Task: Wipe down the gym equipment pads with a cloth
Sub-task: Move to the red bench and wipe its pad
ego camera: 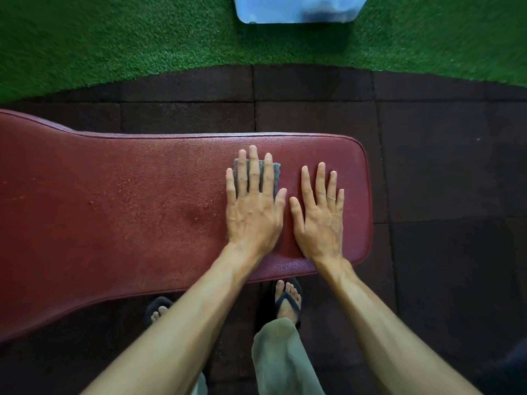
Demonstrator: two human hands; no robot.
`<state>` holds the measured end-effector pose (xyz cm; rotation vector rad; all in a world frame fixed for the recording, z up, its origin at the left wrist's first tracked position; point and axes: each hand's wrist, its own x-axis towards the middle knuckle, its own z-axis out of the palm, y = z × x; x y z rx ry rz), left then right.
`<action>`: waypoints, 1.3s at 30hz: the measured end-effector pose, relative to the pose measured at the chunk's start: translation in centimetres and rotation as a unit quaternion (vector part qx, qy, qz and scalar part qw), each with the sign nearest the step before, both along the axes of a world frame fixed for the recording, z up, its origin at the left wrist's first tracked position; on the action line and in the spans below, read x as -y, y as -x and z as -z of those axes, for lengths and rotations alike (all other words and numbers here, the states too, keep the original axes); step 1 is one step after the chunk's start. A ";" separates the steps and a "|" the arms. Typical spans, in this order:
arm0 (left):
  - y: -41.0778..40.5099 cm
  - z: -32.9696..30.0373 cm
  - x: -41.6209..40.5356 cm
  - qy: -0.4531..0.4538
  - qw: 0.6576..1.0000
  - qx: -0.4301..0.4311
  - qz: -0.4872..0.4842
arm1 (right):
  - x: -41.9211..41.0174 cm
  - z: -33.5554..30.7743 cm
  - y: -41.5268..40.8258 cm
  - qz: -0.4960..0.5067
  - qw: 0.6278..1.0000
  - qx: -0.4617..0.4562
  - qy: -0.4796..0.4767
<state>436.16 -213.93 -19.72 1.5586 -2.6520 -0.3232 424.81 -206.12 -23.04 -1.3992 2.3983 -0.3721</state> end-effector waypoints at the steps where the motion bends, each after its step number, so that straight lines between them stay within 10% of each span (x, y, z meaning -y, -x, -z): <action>1: 0.1 0.4 0.0 0.001 1.000 0.010 0.003 | -0.1 0.0 0.1 -0.003 1.000 0.002 -0.002; 9: -13.4 0.0 -4.4 -0.008 0.997 0.079 -0.011 | -1.0 -0.5 0.2 -0.025 0.999 0.011 -0.025; 16: -6.5 0.7 0.5 0.018 0.994 0.036 0.102 | -0.1 -0.5 -2.0 0.008 0.999 -0.001 -0.032; 25: -16.1 -1.3 5.6 0.002 0.994 0.051 -0.094 | 1.1 -1.0 -3.2 -0.008 1.000 0.024 -0.014; 29: -12.8 -0.3 -3.2 -0.004 0.997 0.075 -0.029 | 1.6 -1.3 -4.4 -0.034 0.999 0.025 -0.018; 34: -9.9 0.3 5.8 0.018 0.994 0.042 0.102 | 1.7 -1.7 -4.6 -0.044 0.998 0.024 -0.023; 39: -19.2 -1.2 12.4 0.015 0.995 0.059 -0.073 | 3.2 -2.8 -6.5 -0.066 0.997 0.036 -0.003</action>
